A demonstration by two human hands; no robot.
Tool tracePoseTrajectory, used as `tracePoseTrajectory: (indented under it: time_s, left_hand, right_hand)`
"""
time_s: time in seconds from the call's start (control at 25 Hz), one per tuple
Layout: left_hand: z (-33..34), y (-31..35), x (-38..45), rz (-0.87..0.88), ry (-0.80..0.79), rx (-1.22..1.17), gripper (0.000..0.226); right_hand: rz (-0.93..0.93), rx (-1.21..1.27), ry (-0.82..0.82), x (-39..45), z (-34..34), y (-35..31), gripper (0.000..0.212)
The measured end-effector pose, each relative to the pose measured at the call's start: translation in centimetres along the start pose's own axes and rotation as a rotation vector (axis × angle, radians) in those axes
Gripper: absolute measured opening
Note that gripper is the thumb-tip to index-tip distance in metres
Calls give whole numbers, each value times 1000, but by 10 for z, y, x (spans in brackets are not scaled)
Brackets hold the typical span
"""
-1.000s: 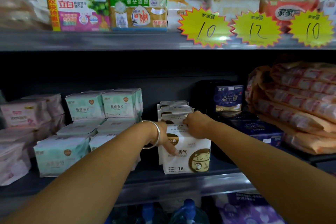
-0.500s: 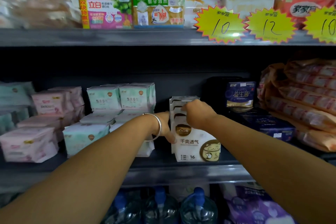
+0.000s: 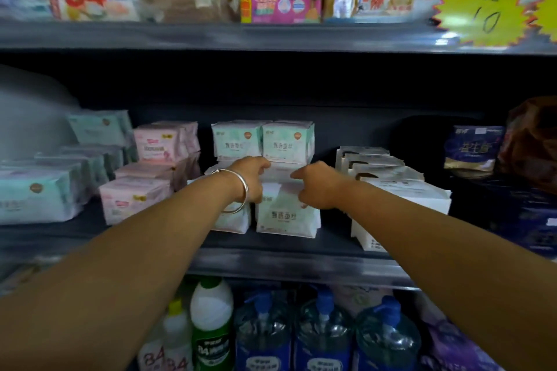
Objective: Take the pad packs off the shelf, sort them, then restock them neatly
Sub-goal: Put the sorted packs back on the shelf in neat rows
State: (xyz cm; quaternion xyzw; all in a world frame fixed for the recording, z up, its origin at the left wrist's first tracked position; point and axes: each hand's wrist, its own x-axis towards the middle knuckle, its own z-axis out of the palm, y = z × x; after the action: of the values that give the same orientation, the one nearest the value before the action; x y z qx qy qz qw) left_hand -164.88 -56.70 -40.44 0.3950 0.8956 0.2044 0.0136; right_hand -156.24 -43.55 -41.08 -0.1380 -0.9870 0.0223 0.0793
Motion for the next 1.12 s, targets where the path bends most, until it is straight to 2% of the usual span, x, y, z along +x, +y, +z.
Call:
tracePoseTrajectory:
  time_s: [0.2, 0.44, 0.76, 0.88, 0.96, 1.12]
  left_hand:
    - [-6, -28, 3, 25, 9, 225, 74]
    - [-8, -57, 19, 65, -17, 407, 73]
    - [-8, -63, 32, 123, -71, 429, 73]
    - [-12, -71, 30, 110, -53, 419, 78]
    - [-17, -83, 30, 40, -63, 462, 89]
    - [-27, -110, 46, -73, -256, 381, 107]
  right_hand:
    - [31, -70, -68, 12, 15, -14, 45]
    - [100, -110, -38, 27, 29, -30, 46]
    - [43, -91, -7, 38, 35, -42, 47]
    - [72, -79, -62, 42, 33, -44, 60]
    - [101, -82, -128, 50, 30, -49, 73]
    - [188, -154, -205, 69, 30, -59, 96]
